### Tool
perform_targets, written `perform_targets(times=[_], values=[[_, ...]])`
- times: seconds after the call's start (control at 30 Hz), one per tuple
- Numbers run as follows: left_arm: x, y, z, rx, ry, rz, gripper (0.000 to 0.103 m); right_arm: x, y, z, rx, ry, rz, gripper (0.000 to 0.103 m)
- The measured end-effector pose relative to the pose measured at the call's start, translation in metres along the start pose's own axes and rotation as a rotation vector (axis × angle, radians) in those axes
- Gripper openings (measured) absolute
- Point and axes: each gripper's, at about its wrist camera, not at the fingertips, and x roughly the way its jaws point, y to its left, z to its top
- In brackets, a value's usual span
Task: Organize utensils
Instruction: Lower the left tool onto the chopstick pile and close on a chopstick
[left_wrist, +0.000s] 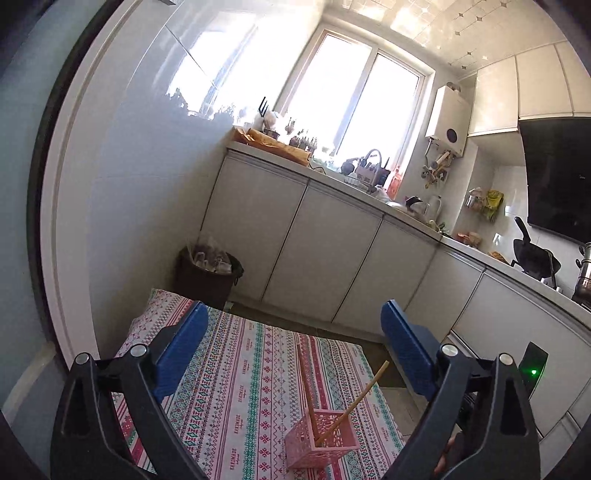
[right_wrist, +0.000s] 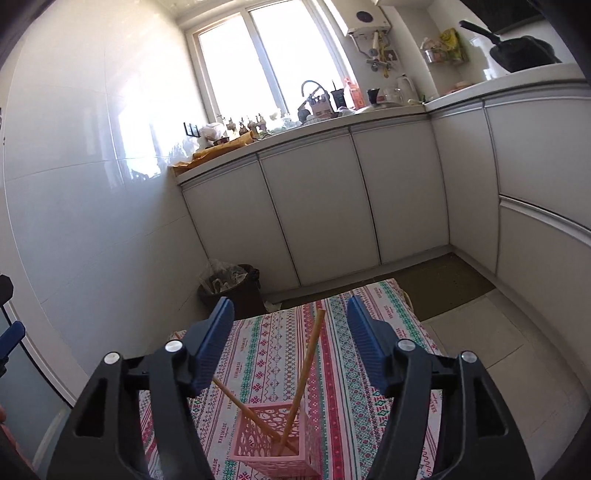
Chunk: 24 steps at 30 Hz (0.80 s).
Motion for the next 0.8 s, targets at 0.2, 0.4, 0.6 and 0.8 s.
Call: perform_targets(times=[0.2, 0.4, 0.6, 0.8], values=[[0.006, -0.018, -0.01, 0.046, 0.067, -0.027, 0.096, -0.03, -0.025, -0.001, 0.054, 0.022, -0.052, 0.091], [0.024, -0.063, -0.042, 0.226, 0.25, -0.158, 0.096, -0.071, -0.074, -0.012, 0.152, 0.124, -0.168, 0.096], [0.042, -0.119, -0.135, 0.633, 0.59, -0.338, 0.096, -0.114, -0.134, -0.032, 0.274, 0.301, -0.25, 0.096], [0.058, -0.148, -0.204, 0.837, 0.786, -0.333, 0.096, -0.133, -0.16, -0.066, 0.223, 0.415, -0.324, 0.096]])
